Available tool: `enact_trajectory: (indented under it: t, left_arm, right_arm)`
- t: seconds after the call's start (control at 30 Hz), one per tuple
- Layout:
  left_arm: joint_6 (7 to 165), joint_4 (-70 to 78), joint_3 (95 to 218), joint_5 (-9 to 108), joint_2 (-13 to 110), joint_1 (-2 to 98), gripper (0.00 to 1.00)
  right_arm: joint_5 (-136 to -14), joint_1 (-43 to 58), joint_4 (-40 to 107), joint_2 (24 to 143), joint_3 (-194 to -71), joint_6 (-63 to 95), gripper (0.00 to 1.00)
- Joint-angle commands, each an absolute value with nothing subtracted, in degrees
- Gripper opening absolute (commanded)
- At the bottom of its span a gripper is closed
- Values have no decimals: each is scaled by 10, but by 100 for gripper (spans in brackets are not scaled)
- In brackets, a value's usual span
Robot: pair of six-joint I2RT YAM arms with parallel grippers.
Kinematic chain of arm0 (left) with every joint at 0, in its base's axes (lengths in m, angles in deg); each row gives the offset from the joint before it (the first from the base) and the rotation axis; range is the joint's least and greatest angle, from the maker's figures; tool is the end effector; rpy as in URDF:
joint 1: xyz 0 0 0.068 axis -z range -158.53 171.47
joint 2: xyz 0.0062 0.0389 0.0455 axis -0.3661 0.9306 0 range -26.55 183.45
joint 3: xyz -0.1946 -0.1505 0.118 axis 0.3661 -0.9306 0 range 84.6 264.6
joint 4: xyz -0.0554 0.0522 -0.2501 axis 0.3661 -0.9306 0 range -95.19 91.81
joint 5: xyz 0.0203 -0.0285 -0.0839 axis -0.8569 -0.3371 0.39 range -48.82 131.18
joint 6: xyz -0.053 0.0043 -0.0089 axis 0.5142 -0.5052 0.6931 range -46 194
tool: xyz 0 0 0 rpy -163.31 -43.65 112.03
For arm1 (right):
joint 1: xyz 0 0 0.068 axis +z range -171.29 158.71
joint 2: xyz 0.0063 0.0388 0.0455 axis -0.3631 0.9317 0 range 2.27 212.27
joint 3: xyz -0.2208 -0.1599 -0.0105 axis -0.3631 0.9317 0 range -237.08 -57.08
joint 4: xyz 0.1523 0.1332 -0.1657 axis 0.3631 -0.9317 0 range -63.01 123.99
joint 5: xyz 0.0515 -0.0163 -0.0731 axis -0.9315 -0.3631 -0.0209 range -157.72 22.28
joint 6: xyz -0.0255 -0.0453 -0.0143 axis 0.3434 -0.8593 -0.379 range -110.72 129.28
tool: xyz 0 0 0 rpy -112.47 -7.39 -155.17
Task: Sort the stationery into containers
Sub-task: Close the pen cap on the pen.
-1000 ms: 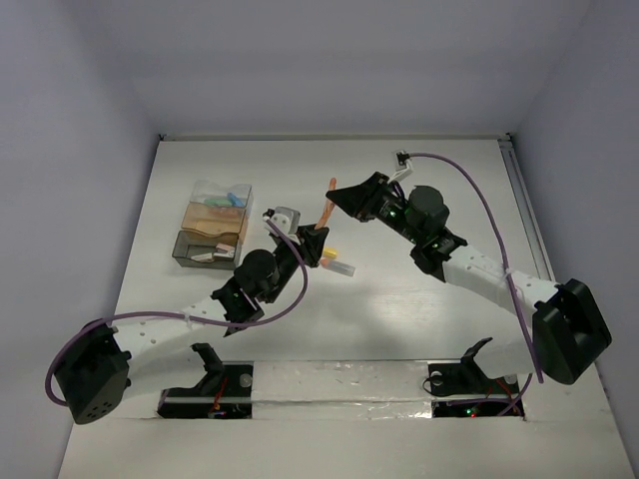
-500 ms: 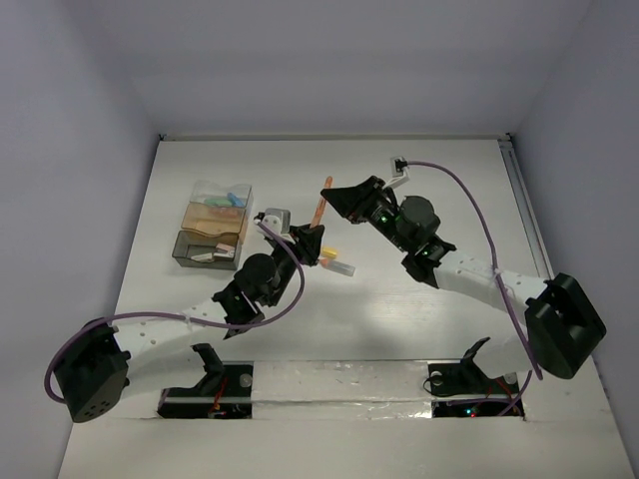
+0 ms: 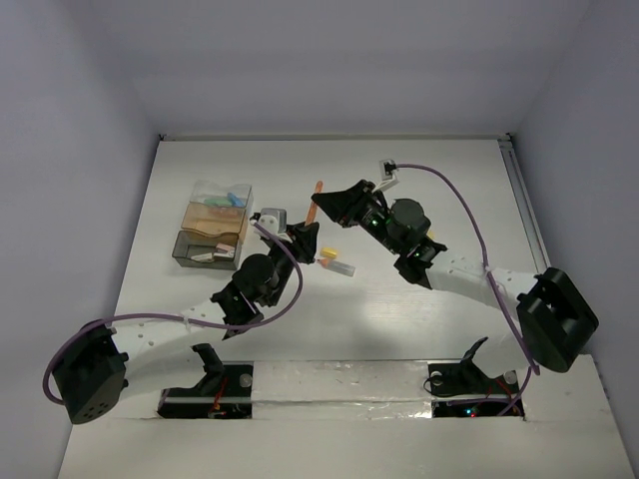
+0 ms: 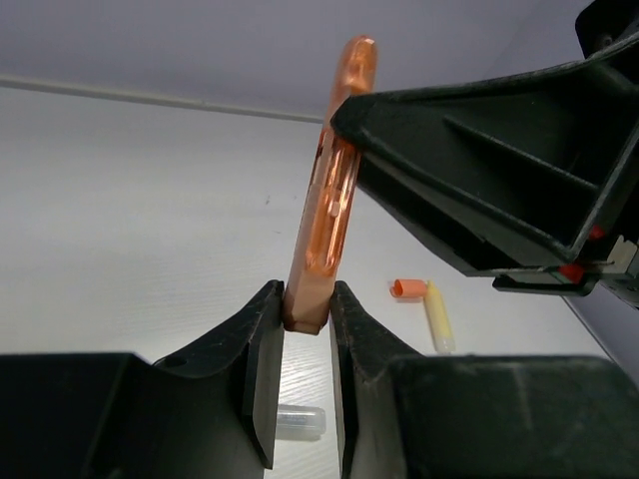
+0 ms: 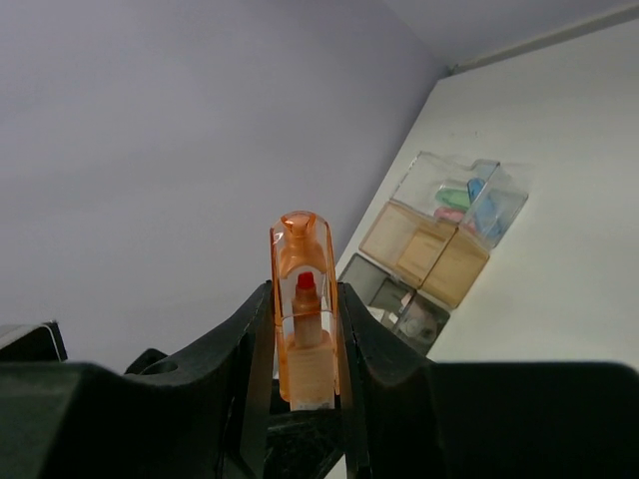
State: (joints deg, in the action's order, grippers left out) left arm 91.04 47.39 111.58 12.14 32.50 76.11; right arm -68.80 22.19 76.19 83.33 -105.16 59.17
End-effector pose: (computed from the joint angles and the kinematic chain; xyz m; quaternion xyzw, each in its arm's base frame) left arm 0.1448 -0.1742 0.2853 0.0067 0.6307 -0.3194 0.7072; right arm 0.2356 0.2243 0.3088 0.0290 0.6474 0.5583 0.5181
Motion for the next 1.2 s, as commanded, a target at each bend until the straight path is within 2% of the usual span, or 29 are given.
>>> enact_trajectory:
  t: [0.0,0.43,1.17]
  left_arm:
    - [892,540,1142,124,303,759,0]
    - [882,538,1146,108,287,759,0]
    - [790,563,1261,94,279,742,0]
  right_arm:
    - [-726,230,716,855,-1077,571,1]
    - [-741,249,666,848,-1066,552,0]
    - [-681,357,726,902,-923,606,0]
